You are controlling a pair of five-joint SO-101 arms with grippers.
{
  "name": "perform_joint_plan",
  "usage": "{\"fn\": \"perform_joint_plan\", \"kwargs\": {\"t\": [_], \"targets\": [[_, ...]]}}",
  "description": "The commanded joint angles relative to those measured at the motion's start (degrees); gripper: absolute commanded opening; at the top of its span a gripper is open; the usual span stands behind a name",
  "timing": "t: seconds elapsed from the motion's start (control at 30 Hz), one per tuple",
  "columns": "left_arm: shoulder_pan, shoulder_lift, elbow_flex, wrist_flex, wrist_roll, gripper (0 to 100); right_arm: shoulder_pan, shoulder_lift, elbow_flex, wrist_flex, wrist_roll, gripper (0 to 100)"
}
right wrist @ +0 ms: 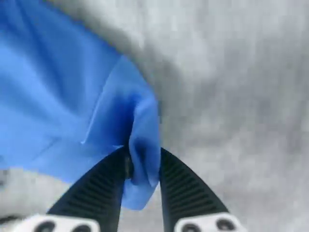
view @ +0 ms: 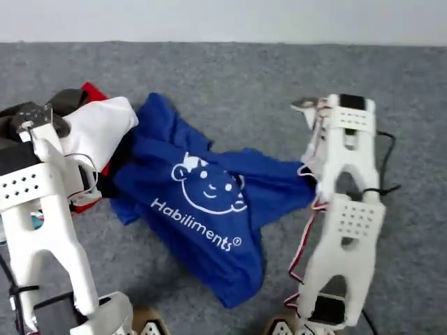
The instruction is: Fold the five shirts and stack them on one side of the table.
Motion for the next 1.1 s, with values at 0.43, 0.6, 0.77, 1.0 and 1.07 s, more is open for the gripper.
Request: {"fn": "perform_joint_plan", "kwargs": {"t": [0.43, 0.6, 0.77, 1.0, 1.07], "targets": [[0.18, -1.93, -0.13, 1.49, 0.44, 30, 35.56, -21.32, 17.14, 2.68, 8.79, 3.4], [0.35, -1.93, -0.13, 1.49, 0.44, 30, 31.60, -21.85, 17.14, 2.68, 8.79, 30.7], [0.35, -1.93, -0.13, 1.49, 0.44, 30, 22.20, -25.89, 16.88, 2.59, 8.35, 40.3], [0.35, -1.93, -0.13, 1.58, 0.53, 30, 0.92, -32.40, 14.51, -2.51, -0.35, 36.2], [0.35, -1.93, -0.13, 1.58, 0.62, 30, -5.32, -31.87, 13.27, -5.41, -2.46, 36.2]]}}
